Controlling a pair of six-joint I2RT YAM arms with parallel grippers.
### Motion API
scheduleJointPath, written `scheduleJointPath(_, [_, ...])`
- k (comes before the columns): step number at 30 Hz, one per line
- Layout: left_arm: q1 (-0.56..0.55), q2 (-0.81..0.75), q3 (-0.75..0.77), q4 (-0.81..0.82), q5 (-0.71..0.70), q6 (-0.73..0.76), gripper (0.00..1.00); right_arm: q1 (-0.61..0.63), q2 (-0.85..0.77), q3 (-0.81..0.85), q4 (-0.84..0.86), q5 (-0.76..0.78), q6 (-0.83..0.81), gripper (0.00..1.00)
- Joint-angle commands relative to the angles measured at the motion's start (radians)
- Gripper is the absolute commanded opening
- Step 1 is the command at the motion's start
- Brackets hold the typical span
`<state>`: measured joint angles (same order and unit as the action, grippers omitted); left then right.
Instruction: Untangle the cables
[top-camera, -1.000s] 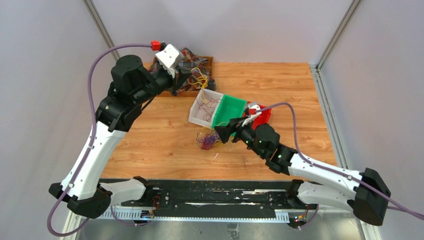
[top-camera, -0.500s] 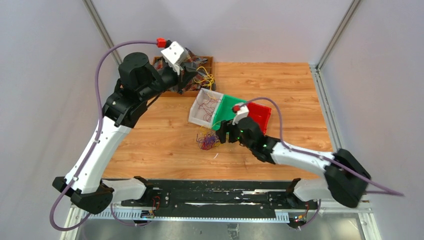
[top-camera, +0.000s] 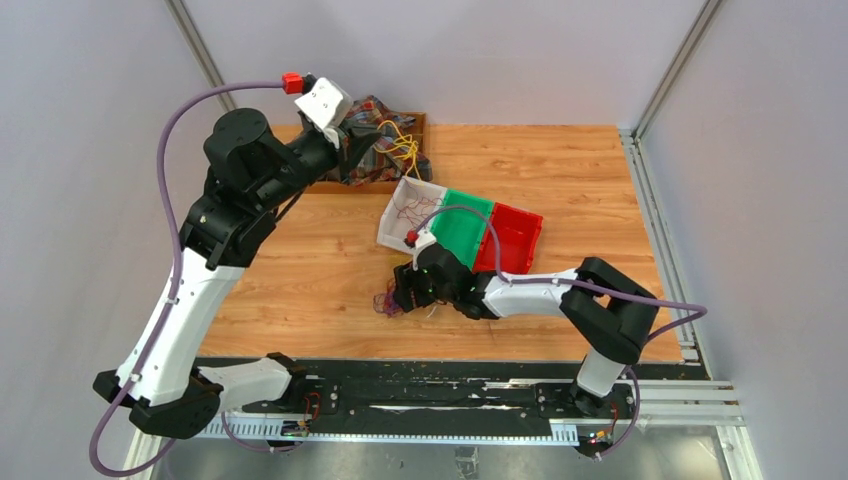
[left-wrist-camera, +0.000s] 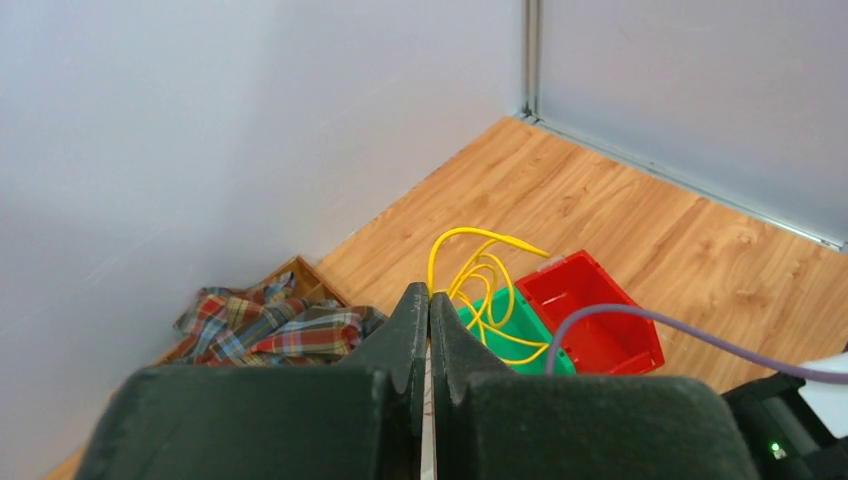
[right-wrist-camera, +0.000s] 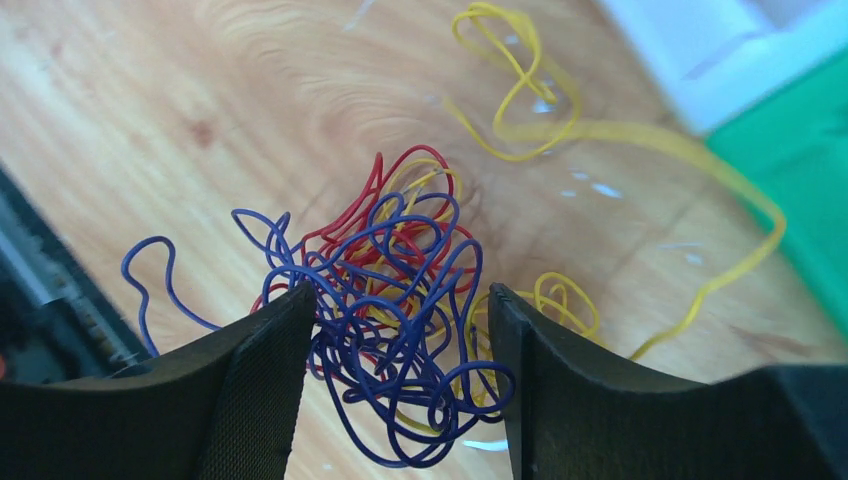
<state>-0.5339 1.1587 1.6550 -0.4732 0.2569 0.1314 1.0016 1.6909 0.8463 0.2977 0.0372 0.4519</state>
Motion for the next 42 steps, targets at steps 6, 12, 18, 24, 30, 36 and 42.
scheduleJointPath(6, [-0.006,0.015,0.042,0.002,-0.004,0.021,0.0,0.028,-0.015,0.023,0.119,-0.131,0.092,0.66])
scheduleJointPath(12, [-0.006,0.043,0.02,0.007,-0.006,0.045,0.0,-0.032,-0.209,-0.064,0.152,-0.16,0.094,0.83])
scheduleJointPath(18, [-0.006,0.104,0.034,0.022,0.016,0.027,0.0,-0.098,-0.463,-0.136,0.029,-0.16,0.028,0.87])
scheduleJointPath(24, [-0.026,0.211,0.034,-0.039,0.117,-0.109,0.0,-0.218,-0.756,-0.253,-0.209,0.188,0.068,0.8])
scheduleJointPath(30, [-0.153,0.355,0.036,-0.029,0.157,-0.128,0.01,-0.308,-0.998,-0.3,-0.441,0.622,0.203,0.79])
scheduleJointPath(36, [-0.227,0.522,0.103,-0.003,0.161,-0.124,0.0,-0.458,-1.067,-0.272,-0.573,0.642,0.274,0.76])
scheduleJointPath(42, [-0.268,0.701,0.201,0.001,0.146,-0.104,0.0,-0.484,-1.112,-0.284,-0.627,0.686,0.304,0.75])
